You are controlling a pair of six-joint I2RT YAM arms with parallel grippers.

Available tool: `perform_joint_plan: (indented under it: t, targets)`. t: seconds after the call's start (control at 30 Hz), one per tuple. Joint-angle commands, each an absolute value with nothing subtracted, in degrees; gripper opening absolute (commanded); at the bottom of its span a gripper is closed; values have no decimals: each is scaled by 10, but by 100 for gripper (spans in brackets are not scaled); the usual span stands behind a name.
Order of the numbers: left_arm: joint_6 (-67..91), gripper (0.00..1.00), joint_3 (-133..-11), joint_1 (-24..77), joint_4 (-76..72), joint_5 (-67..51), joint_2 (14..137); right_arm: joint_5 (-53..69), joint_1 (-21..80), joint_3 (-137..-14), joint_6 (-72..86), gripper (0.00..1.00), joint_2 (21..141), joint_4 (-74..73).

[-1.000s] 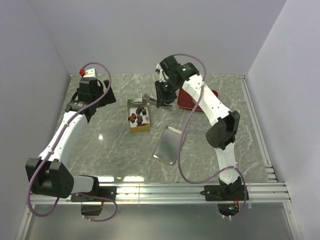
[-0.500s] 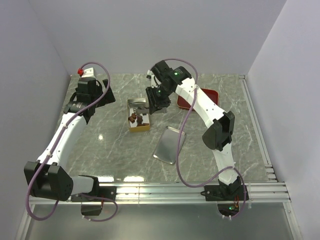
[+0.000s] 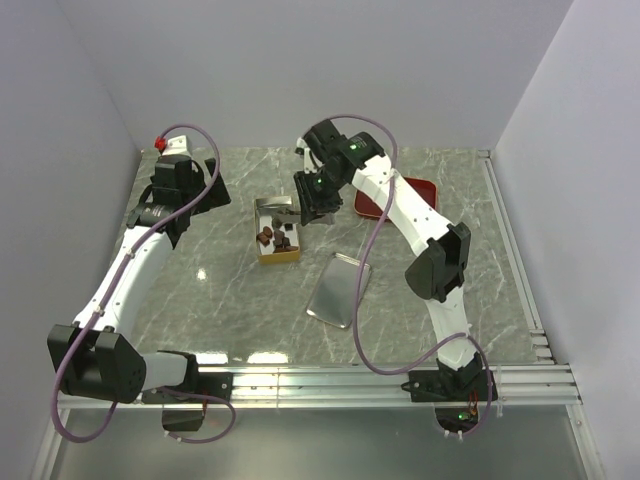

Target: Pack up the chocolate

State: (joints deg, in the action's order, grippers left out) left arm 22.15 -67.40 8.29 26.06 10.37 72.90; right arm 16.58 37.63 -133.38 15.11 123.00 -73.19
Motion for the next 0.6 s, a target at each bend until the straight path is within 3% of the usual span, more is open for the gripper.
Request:
perform_joint_plan:
  t: [0.0,0.3,0.57]
  targets:
    - [223,99,-671,84,247,106,707,142,354,-1346,164,41,1180,-708]
    - [222,99,-667,84,246,102,706,92,268,-1290,166,40,1103,-693]
    - [223,99,-661,84,242,102,706,6,241,-1124,157,40,1009,-703]
